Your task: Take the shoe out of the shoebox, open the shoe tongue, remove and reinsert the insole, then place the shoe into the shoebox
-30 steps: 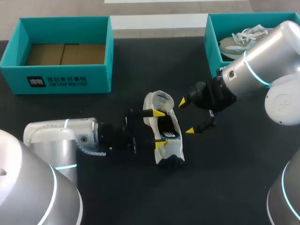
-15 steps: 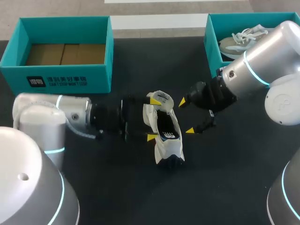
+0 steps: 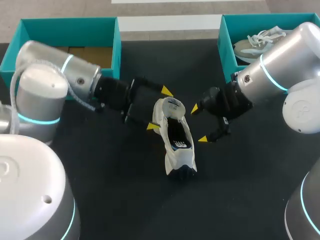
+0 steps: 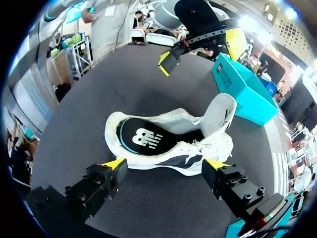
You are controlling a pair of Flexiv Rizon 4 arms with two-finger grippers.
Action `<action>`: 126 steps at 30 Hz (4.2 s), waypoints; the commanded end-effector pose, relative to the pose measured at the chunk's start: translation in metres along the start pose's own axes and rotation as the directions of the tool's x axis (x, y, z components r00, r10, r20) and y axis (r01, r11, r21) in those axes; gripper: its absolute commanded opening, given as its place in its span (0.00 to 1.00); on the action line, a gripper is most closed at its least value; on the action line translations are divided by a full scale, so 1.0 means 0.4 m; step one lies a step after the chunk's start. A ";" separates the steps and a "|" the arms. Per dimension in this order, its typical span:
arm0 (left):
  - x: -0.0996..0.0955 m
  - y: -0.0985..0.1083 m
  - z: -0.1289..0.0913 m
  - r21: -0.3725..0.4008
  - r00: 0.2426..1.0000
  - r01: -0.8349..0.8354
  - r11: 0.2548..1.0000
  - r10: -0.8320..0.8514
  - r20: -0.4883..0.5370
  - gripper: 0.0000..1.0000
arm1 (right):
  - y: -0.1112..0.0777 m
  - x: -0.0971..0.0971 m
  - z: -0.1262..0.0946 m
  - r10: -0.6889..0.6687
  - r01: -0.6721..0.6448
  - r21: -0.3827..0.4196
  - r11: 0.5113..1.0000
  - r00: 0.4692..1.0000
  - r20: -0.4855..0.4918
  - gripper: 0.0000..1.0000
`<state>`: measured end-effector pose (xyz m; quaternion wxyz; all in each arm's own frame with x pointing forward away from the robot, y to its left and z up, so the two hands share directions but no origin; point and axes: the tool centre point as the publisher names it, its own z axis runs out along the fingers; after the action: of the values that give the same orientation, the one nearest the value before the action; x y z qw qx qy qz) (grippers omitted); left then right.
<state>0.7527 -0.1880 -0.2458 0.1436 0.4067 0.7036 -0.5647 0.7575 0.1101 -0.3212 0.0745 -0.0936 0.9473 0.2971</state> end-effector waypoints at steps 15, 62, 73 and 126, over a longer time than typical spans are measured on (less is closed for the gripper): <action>-0.014 0.005 -0.011 0.005 0.927 0.020 1.000 -0.017 -0.374 1.00 | -0.059 -0.058 -0.312 0.015 -0.013 0.059 0.998 0.999 -0.034 1.00; -0.066 -0.010 -0.023 -0.169 0.650 -0.243 0.955 0.031 -0.759 0.00 | -0.036 -0.079 -0.399 0.026 -0.021 0.077 0.997 0.998 -0.056 1.00; 0.007 0.026 0.067 -0.208 0.571 -0.253 0.945 -0.028 -0.821 0.00 | -0.036 -0.079 -0.399 0.026 -0.021 0.077 0.997 0.998 -0.056 1.00; 0.164 0.206 0.194 -0.319 0.556 -0.374 0.871 -0.065 -0.829 0.00 | -0.036 -0.079 -0.399 0.026 -0.021 0.077 0.997 0.998 -0.056 1.00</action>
<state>0.7525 -0.2271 -0.3579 -0.0570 0.6361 0.7617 -0.1088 0.7773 0.0100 -0.1924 0.0476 -0.0882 0.9603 0.2604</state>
